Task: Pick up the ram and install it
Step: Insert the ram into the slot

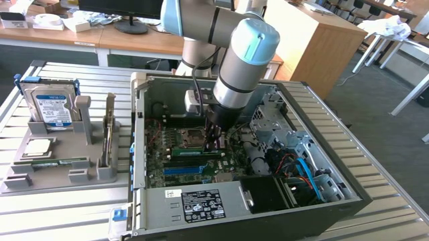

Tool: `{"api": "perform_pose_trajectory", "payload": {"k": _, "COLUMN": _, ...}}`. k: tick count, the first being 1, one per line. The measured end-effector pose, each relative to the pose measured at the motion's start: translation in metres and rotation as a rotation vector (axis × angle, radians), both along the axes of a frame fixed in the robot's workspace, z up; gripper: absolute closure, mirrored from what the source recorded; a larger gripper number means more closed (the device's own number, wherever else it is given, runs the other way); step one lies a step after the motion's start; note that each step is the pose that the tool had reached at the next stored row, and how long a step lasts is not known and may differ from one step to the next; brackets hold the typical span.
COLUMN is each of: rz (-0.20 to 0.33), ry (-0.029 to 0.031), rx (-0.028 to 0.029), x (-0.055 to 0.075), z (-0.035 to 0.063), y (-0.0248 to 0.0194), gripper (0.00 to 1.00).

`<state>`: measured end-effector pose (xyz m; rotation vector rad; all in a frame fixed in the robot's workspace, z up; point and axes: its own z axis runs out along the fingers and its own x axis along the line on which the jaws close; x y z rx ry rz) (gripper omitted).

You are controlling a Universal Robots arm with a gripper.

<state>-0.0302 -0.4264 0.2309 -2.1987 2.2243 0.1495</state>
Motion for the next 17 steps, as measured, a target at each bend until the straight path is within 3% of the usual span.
{"api": "perform_pose_trajectory", "payload": {"k": 17, "rz": 0.000, "ry": -0.0002, "rx": 0.0000, "x": 0.0008, "z": -0.0010, "y": 0.0000, "gripper": 0.89}}
